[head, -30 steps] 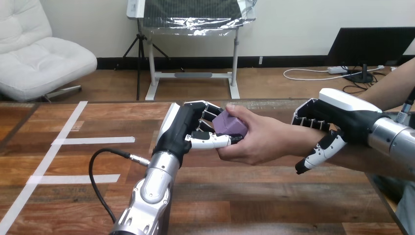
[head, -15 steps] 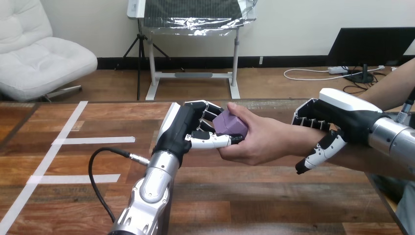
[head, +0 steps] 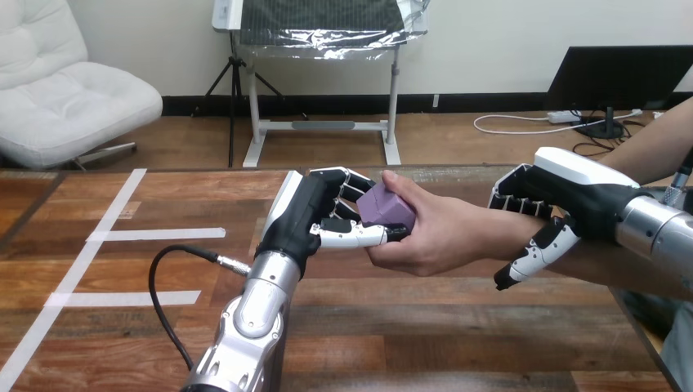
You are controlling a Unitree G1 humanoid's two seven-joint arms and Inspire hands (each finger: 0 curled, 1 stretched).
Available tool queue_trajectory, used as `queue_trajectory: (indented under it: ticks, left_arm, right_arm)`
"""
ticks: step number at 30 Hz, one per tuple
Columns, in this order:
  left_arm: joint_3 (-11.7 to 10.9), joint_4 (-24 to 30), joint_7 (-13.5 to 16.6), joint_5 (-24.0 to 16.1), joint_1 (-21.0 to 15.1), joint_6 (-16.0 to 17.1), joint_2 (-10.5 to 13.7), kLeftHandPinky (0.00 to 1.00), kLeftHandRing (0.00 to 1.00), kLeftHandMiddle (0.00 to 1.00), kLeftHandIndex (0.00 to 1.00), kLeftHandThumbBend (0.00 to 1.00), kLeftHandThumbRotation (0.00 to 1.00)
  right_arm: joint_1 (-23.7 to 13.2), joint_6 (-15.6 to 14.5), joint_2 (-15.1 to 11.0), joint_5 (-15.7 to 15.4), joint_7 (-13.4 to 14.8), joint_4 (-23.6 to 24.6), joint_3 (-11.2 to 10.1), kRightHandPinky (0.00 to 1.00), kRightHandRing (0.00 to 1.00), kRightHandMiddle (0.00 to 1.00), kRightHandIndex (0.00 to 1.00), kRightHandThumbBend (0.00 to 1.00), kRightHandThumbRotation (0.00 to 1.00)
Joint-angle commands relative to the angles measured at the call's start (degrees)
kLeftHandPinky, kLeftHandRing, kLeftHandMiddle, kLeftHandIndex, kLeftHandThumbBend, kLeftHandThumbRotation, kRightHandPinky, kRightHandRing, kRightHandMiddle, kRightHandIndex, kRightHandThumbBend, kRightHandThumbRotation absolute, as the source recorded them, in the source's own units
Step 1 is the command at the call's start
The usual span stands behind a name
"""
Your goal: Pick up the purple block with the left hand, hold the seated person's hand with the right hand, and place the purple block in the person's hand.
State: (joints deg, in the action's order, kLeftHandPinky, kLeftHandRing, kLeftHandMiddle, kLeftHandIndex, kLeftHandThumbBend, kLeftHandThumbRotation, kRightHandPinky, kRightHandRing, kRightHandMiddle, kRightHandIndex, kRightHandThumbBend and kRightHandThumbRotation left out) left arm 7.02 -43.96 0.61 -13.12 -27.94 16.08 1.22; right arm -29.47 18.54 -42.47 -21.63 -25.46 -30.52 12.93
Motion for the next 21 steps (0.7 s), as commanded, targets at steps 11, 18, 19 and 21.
queue_trajectory:
  ticks: [11, 18, 19, 21]
  left_arm:
    - [0.68, 3.06, -0.56, 0.41, -1.32, 2.40, 0.00, 0.33, 0.40, 0.44, 0.47, 0.60, 0.01]
    - [0.24, 3.56, -0.93, 1.05, -0.77, 2.07, 0.01, 0.46, 0.52, 0.54, 0.56, 0.63, 0.36]
    - [0.18, 3.60, -0.95, 1.13, -0.71, 2.04, -0.01, 0.47, 0.53, 0.56, 0.57, 0.64, 0.41]
    - [0.06, 3.68, -0.94, 1.26, -0.57, 1.96, 0.01, 0.50, 0.56, 0.58, 0.60, 0.64, 0.49]
  right_arm:
    - [-0.44, 0.83, 0.71, 0.84, -0.81, 1.10, -0.69, 0.50, 0.56, 0.60, 0.63, 0.90, 0.12]
    - [-0.51, 1.61, 0.41, 0.58, -0.79, 0.75, -0.65, 0.53, 0.59, 0.64, 0.66, 0.91, 0.15]
    - [-0.53, 1.66, 0.38, 0.52, -0.81, 0.73, -0.63, 0.53, 0.59, 0.64, 0.67, 0.91, 0.15]
    - [-0.52, 2.48, 0.32, 0.37, -0.39, 0.40, -0.64, 0.53, 0.60, 0.64, 0.67, 0.91, 0.16]
